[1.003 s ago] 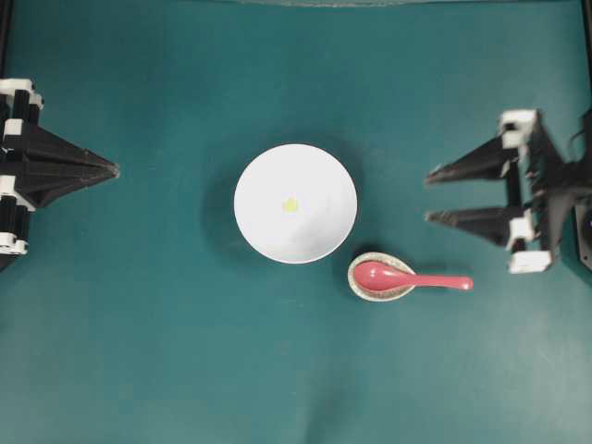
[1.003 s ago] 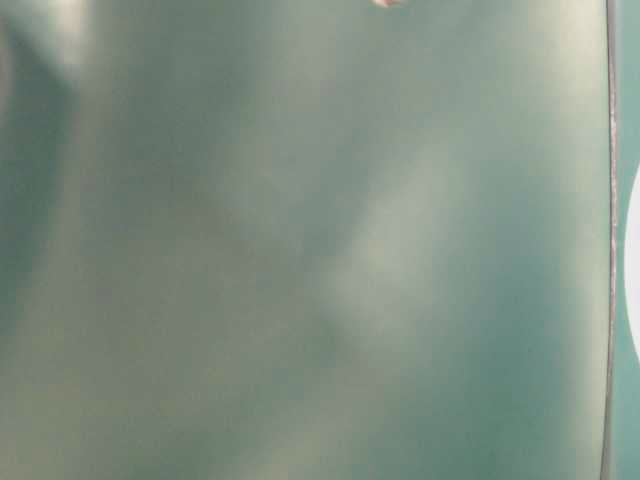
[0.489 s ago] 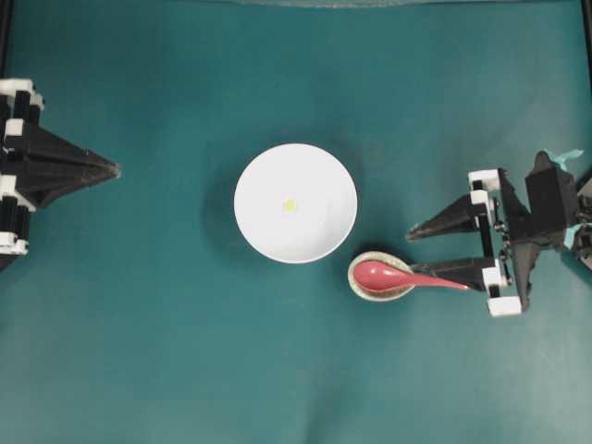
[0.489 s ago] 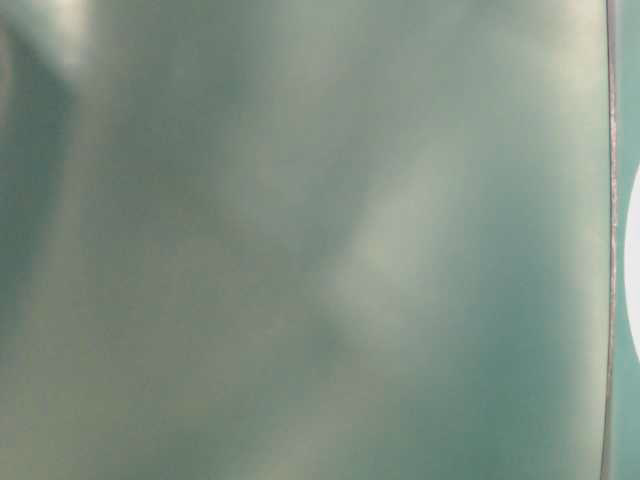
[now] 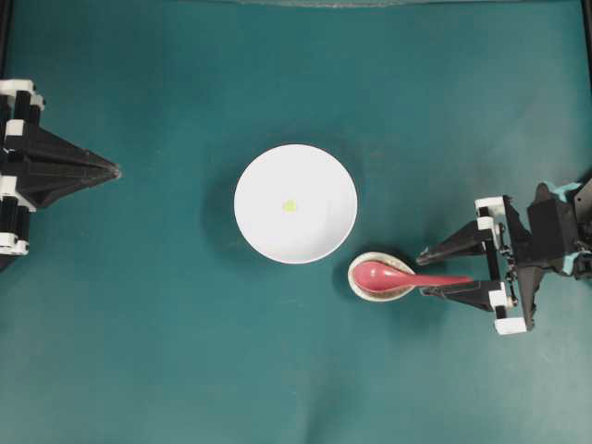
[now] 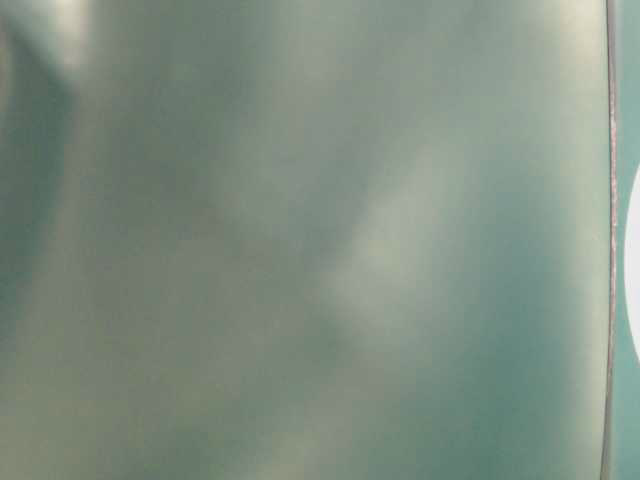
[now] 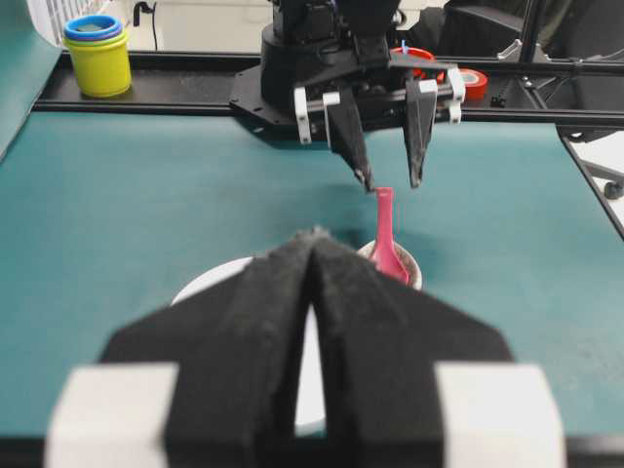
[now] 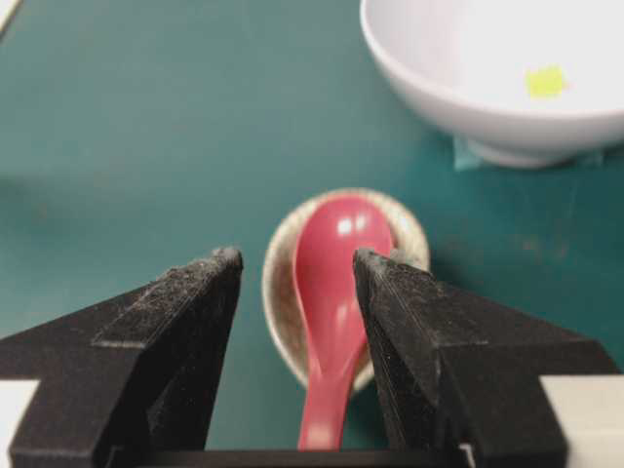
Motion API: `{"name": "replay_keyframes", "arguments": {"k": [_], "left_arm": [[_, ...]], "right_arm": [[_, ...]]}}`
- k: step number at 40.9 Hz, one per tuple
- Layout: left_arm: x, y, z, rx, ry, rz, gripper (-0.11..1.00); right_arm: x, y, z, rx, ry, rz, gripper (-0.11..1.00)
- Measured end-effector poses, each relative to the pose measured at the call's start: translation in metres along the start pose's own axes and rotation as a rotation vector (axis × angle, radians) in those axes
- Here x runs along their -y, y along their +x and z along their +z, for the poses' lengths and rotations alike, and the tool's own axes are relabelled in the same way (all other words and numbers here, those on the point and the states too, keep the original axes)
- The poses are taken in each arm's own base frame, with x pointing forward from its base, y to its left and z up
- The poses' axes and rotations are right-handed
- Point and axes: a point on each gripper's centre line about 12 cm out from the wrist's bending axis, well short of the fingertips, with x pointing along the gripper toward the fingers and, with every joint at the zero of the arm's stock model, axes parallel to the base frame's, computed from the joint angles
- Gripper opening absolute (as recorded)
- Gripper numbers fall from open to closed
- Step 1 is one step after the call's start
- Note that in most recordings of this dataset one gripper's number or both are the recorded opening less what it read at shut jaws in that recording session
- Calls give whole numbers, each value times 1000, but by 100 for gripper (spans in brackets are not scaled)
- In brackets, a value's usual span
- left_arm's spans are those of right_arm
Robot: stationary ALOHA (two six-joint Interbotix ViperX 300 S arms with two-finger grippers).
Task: Scoop the yellow hexagonal prism block from the bowl with a spoon using the right arm.
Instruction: 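Move the right gripper left toward the pink spoon handle, then close the right gripper on the pink spoon handle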
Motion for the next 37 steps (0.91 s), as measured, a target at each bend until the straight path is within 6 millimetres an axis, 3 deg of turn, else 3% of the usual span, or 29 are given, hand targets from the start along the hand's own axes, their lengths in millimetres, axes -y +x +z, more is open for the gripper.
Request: {"name": "replay_keyframes", "arguments": {"k": [19, 37], "left_arm": [[0, 0, 0, 5, 0, 2, -1], [0, 0, 0, 5, 2, 1, -1]], "right_arm": [[4, 7, -36, -59, 35, -37, 53], [4, 7, -46, -83, 40, -76, 52]]}}
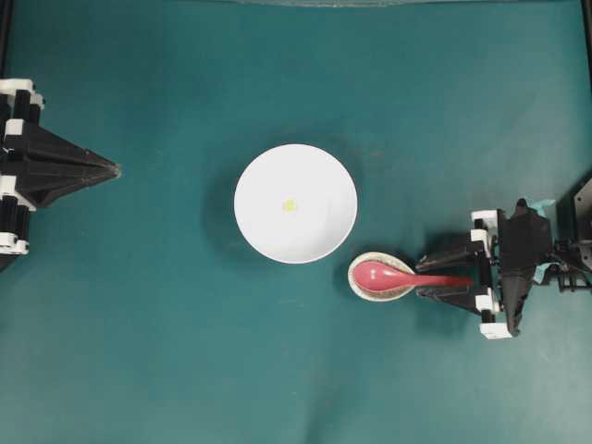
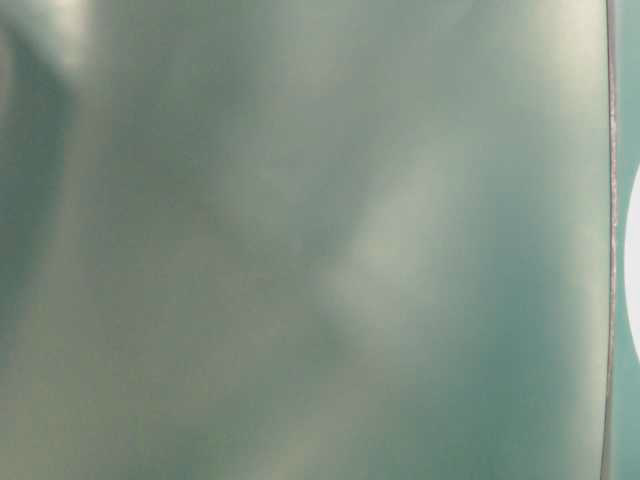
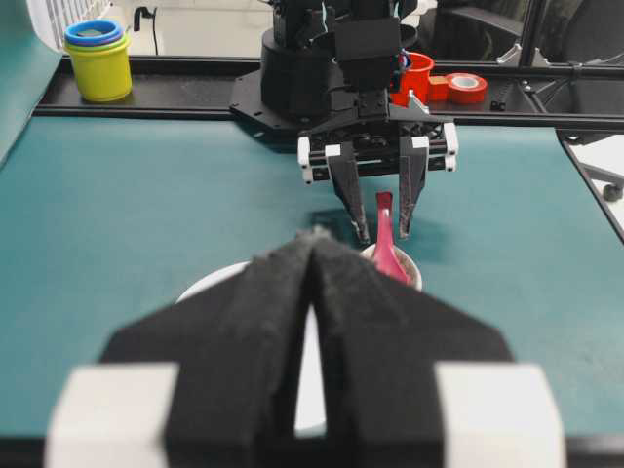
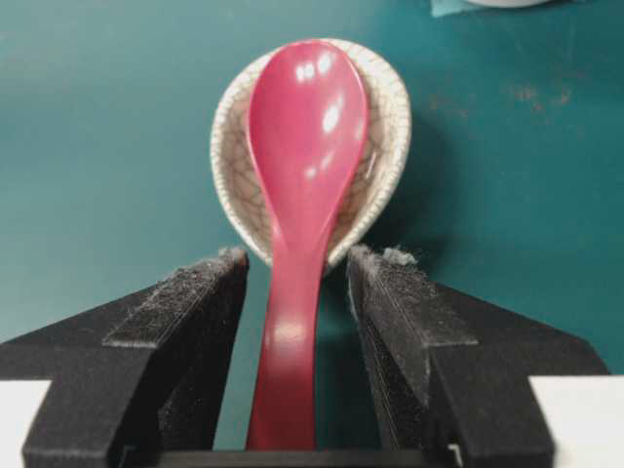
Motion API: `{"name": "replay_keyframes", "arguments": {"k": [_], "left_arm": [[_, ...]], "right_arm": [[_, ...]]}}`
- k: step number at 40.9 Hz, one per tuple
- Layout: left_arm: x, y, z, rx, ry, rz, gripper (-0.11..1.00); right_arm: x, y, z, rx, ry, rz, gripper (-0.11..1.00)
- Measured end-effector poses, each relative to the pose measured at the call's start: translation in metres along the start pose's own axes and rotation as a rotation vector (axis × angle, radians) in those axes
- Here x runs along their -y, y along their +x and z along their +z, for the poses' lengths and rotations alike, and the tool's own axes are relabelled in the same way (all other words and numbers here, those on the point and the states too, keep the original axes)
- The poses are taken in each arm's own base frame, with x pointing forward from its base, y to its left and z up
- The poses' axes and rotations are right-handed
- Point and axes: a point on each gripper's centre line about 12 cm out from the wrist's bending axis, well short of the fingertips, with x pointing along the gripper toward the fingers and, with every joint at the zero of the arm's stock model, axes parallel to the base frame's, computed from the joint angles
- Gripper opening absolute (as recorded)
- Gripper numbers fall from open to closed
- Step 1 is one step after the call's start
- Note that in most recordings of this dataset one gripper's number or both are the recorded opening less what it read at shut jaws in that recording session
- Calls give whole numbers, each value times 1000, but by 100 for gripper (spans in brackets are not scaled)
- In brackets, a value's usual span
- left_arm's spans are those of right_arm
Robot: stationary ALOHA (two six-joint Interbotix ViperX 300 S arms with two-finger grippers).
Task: Scoop the yellow hexagonal prism block from the bowl with a spoon using the right arm.
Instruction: 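Close the right gripper on the pink spoon handle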
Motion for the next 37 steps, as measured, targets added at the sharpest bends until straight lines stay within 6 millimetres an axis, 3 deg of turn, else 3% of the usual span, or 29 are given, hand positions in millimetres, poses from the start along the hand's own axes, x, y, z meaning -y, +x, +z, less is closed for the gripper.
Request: {"name": "replay_keyframes", "arguments": {"k": [37], "left_arm": [[0, 0, 0, -2, 0, -2, -1]], "right_arm": [[3, -4, -3, -20, -31, -4, 51]]}}
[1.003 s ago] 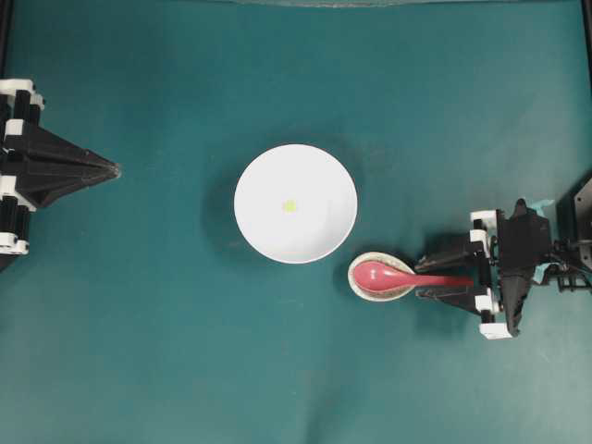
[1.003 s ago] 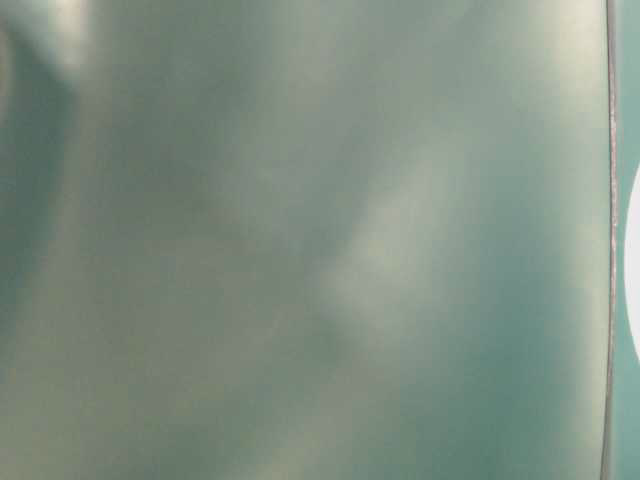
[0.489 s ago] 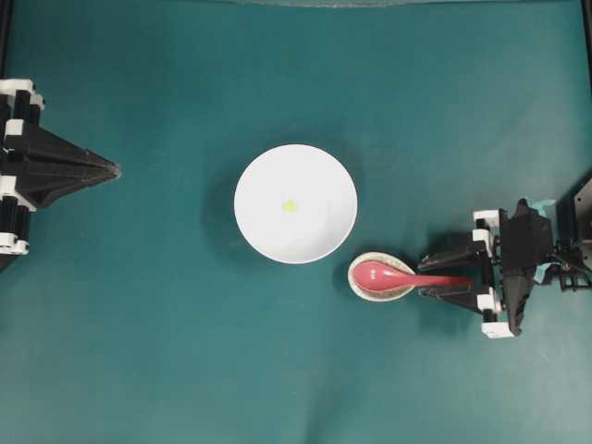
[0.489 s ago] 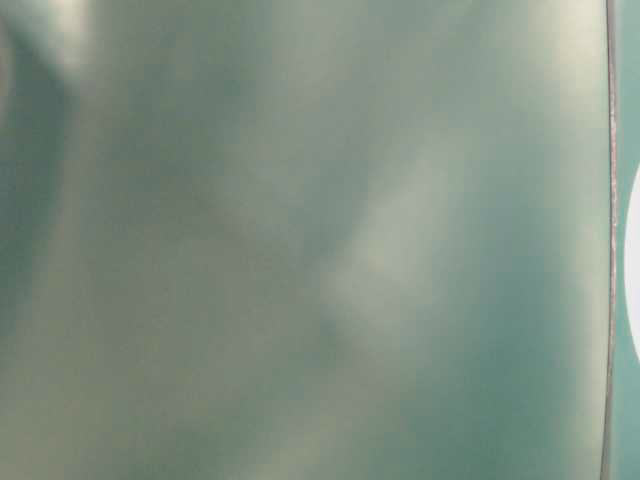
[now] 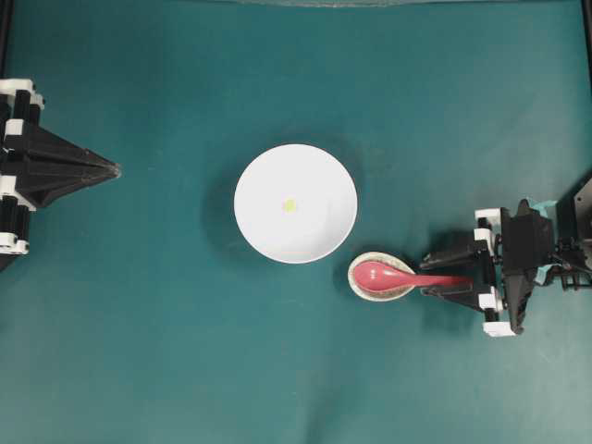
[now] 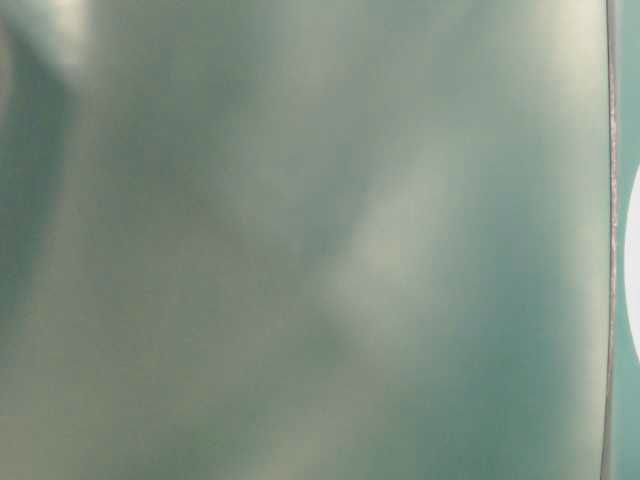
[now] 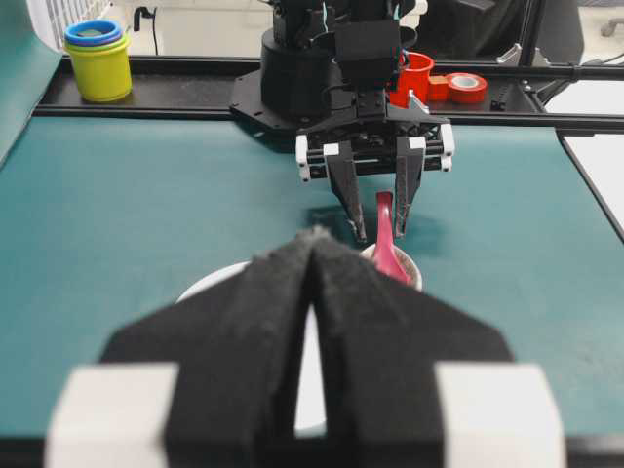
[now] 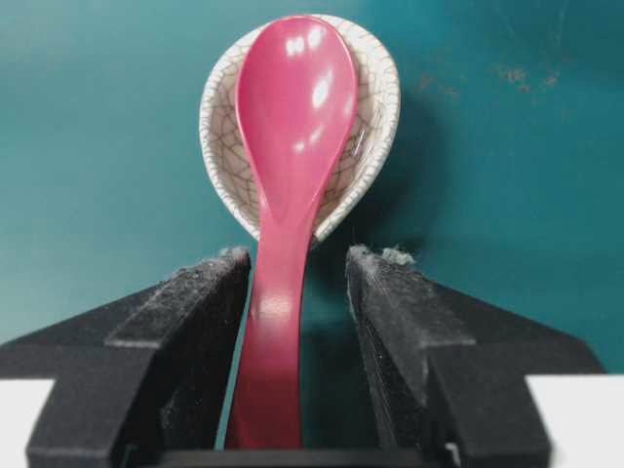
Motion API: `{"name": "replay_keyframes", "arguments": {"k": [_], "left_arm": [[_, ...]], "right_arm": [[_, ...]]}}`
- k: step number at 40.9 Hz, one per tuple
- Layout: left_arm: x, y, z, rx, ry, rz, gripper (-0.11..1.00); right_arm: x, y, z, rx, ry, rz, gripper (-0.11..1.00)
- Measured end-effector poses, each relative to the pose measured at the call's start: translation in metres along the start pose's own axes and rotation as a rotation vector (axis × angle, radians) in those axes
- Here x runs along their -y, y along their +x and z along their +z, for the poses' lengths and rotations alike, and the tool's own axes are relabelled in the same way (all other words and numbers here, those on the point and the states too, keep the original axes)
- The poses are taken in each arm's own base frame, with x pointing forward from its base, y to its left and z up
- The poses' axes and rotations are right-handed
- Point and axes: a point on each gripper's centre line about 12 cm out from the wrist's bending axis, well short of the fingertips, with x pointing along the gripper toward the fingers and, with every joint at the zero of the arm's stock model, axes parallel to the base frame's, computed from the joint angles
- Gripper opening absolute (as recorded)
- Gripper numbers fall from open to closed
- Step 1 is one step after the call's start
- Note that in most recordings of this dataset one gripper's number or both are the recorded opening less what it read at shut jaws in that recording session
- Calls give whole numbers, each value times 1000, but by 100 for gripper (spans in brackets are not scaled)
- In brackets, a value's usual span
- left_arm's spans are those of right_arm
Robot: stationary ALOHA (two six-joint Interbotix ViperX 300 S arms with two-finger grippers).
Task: Scoop the yellow hexagonal prism block from the bowl with a spoon using the right arm.
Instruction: 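Close the right gripper on the pink spoon handle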
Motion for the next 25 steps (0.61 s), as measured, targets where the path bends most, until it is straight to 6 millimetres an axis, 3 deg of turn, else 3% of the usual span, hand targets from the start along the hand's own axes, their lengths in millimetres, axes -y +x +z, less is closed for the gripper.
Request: {"name": "replay_keyframes", "arguments": {"k": [11, 25], "left_arm": [[0, 0, 0, 2, 0, 0, -1], [0, 0, 0, 0, 0, 0, -1]], "right_arm": [[-1, 2, 1, 5, -22, 1, 47], [-2, 3, 2, 8, -22, 1, 24]]}}
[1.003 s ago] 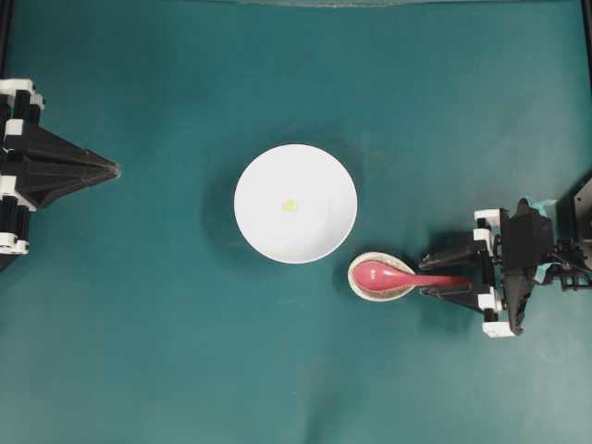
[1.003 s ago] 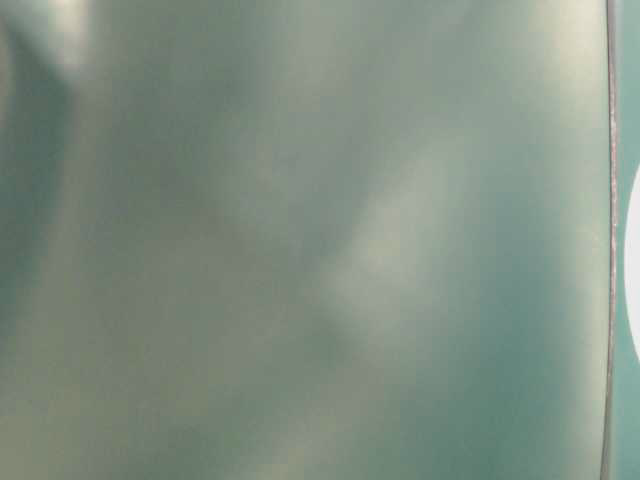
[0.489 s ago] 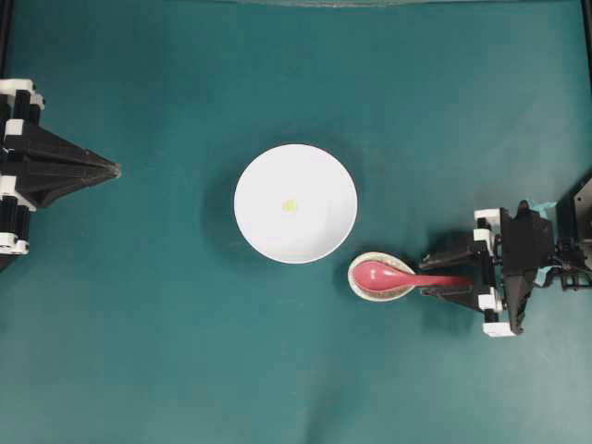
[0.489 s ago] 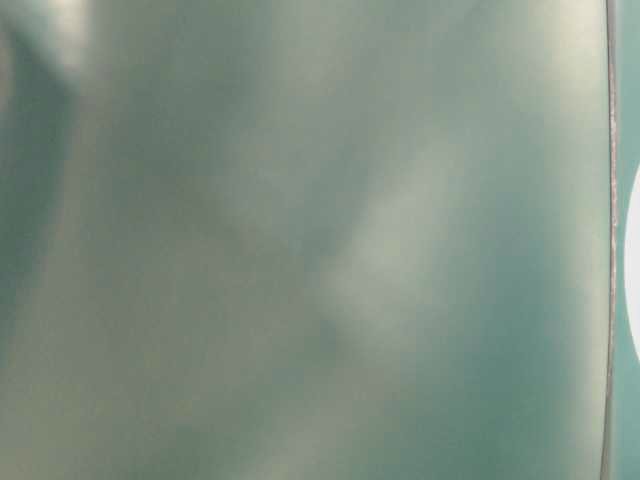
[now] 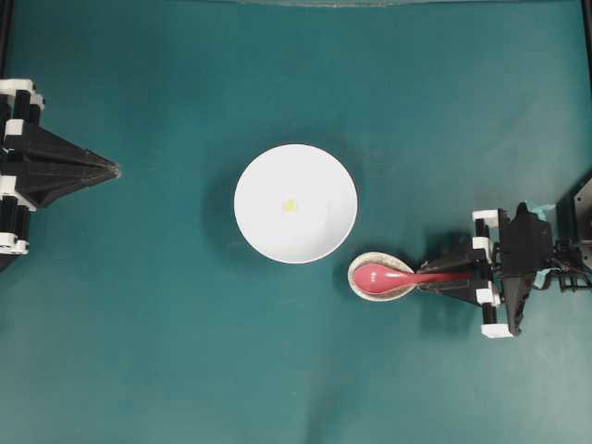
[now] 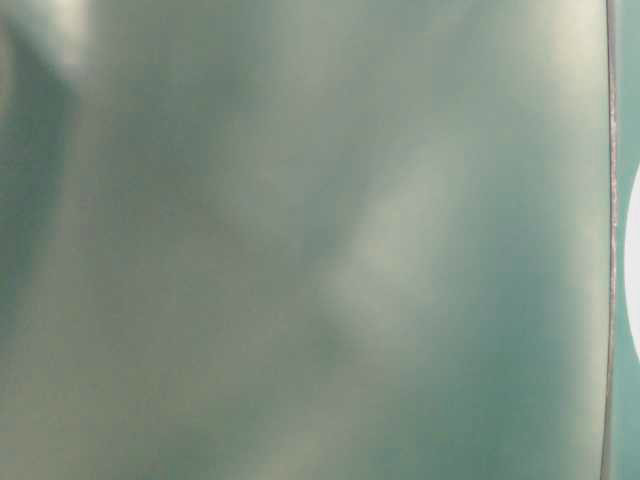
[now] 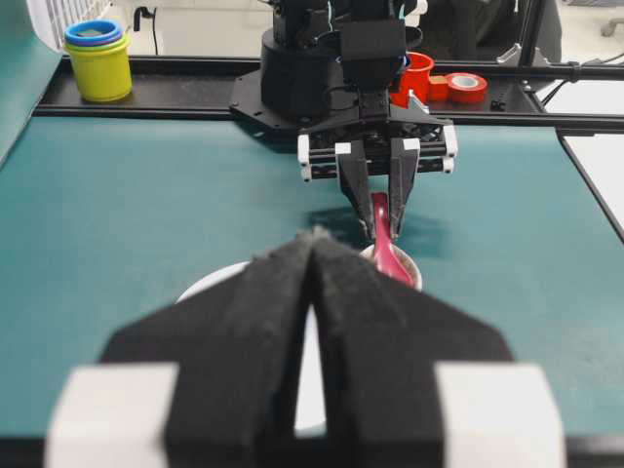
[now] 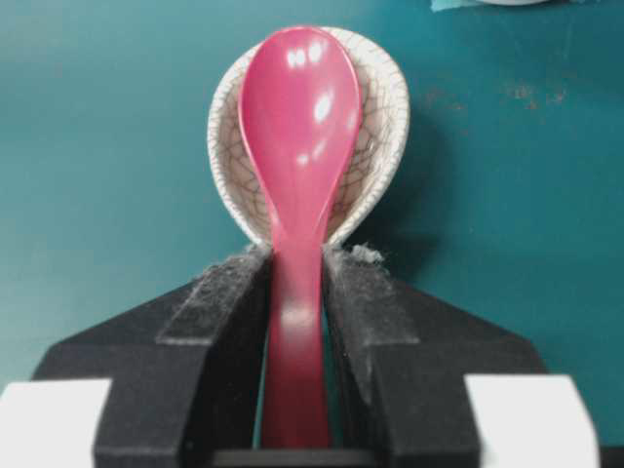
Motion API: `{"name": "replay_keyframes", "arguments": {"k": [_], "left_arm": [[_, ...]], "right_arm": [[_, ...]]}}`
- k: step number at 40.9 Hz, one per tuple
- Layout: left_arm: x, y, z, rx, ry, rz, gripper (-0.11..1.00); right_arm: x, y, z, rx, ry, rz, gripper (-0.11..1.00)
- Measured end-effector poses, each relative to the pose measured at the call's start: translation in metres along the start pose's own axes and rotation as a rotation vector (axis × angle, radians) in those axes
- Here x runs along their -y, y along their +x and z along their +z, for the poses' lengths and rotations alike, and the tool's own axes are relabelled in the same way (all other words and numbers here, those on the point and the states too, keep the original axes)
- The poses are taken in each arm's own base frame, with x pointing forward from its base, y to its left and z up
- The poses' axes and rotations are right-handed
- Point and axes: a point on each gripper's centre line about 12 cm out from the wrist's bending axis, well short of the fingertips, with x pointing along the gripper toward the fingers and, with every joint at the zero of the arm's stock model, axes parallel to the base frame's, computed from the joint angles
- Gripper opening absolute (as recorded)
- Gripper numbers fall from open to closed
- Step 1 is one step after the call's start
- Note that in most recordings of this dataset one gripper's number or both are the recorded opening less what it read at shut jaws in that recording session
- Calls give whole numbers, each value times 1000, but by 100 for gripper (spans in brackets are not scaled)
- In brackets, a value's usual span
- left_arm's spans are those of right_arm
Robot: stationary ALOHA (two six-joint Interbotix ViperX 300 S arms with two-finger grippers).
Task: Scoop the yellow hexagonal prism block from the bowl with a spoon using the right arm.
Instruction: 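Close the right gripper on the pink spoon handle, then lift the spoon and carry it left over the white bowl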
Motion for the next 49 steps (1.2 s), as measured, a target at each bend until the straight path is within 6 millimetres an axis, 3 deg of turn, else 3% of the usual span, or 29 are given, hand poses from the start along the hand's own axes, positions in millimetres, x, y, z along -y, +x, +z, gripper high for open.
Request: {"name": "replay_keyframes", "arguments": {"k": [10, 22, 33, 49], "left_arm": [[0, 0, 0, 0, 0, 0, -1], [0, 0, 0, 0, 0, 0, -1], [0, 0, 0, 0, 0, 0, -1], [0, 0, 0, 0, 2, 0, -1]], "right_arm": [[-3, 1, 6, 21, 8, 9, 24], [-10, -6, 31, 70, 16, 43, 24], [-12, -13, 69, 73, 15, 62, 24], [10, -6, 126, -61, 85, 10, 24]]}}
